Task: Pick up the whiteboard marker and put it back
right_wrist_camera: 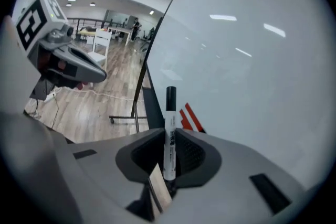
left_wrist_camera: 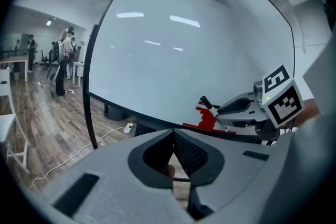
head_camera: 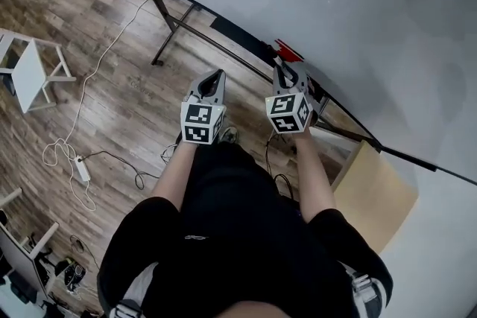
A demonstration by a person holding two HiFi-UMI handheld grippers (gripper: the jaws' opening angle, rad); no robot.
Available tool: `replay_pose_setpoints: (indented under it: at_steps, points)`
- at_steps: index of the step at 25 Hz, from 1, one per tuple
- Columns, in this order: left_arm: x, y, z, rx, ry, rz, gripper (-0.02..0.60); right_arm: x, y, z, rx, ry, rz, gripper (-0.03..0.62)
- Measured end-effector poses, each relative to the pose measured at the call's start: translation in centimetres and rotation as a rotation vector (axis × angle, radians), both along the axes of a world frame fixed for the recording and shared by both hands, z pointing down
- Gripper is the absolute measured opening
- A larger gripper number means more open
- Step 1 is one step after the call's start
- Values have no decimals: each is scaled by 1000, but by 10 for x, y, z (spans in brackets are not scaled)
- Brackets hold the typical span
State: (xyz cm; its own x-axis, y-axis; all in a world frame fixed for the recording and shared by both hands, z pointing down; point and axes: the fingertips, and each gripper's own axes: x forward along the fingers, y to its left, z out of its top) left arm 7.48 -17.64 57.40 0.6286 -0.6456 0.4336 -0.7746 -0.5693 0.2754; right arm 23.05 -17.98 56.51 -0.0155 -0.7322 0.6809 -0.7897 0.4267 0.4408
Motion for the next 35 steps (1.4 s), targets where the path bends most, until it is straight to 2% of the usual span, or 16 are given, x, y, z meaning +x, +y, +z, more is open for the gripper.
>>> replay_pose_setpoints:
  at_steps: [6, 11, 13, 22, 30, 35]
  points:
    - [23, 14, -35, 67, 22, 24, 6, 6, 28, -41, 135, -236, 94, 52]
    - [39, 50, -56, 121, 45, 34, 6, 6, 71, -51, 233, -470, 201, 52]
    - [42, 63, -63, 146, 43, 39, 6, 7, 85, -56, 274, -530, 231, 52]
    - [38, 100, -91, 192, 18, 39, 6, 6, 126, -85, 384, -619, 242, 52]
    - [21, 117, -128, 255, 61, 72, 6, -7, 157, -125, 513, -645, 276, 52]
    - [-10, 123, -156, 308, 96, 101, 6, -34, 174, -154, 597, -634, 287, 52]
